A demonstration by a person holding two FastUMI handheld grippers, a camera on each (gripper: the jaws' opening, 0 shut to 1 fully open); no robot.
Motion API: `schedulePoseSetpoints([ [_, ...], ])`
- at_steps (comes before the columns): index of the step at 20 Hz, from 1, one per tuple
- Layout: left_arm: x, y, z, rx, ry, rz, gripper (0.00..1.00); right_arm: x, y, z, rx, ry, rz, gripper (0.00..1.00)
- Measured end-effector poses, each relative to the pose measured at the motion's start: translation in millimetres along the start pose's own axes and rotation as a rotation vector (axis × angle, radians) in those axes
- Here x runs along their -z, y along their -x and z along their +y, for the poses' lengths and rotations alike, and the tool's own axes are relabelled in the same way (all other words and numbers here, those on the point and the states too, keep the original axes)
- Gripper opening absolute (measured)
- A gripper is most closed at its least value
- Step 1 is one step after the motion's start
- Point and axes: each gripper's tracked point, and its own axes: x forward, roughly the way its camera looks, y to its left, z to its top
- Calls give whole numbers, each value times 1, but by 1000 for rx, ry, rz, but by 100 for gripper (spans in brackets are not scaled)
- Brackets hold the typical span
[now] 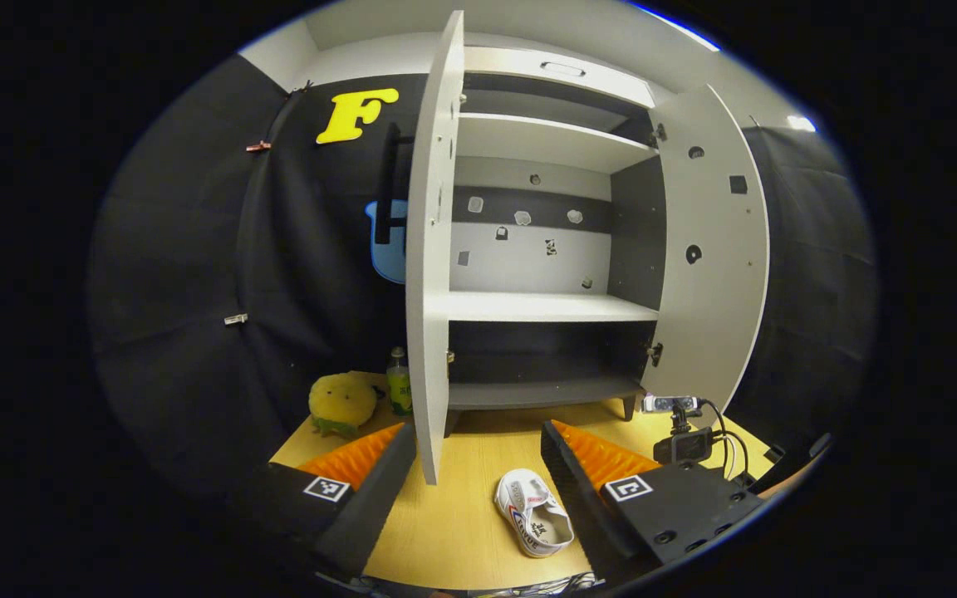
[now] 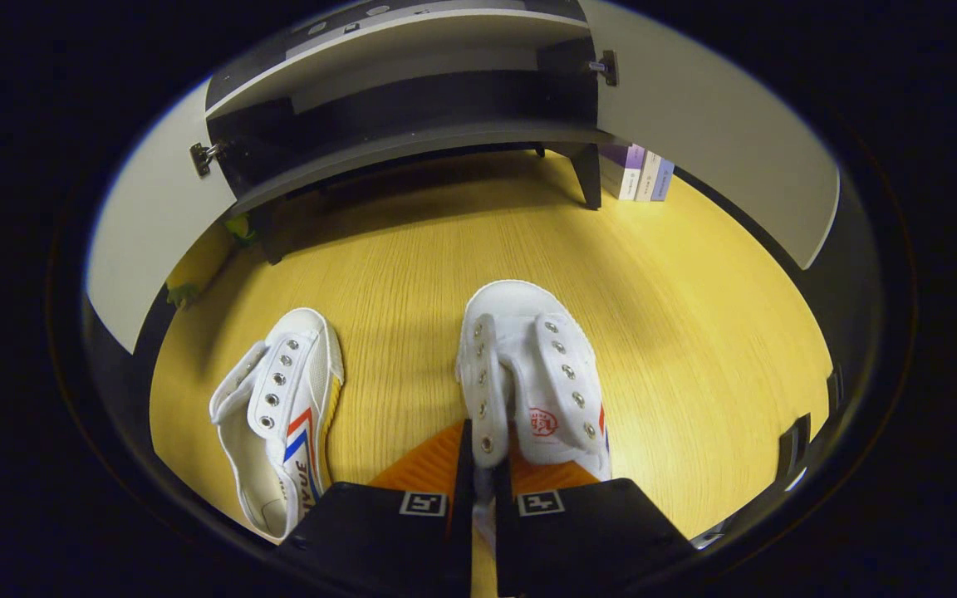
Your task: Grab one shoe with the right hand and put it into the shoe cabinet, grab the other shoe with the left hand and put it into the shoe cabinet; then close the right door with the right hand and the left door with the left hand.
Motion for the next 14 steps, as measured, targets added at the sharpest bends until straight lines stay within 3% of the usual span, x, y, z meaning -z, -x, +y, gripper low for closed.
schedulePoseSetpoints([
  [2,-3,-2,-14,15,20,3,95,-3,0,2,-21,7,10,17],
  [3,-3,-4,-22,17,29,7,95,-1,-1,2,-31,8,14,10],
  [6,-7,-10,-38,-16,33,15,95,2,-4,4,-79,37,31,5],
  [11,-4,-26,-83,-68,21,78,95,3,1,1,-207,133,69,6],
  [14,-5,-32,-107,-90,32,104,95,4,4,-1,-245,210,48,5],
])
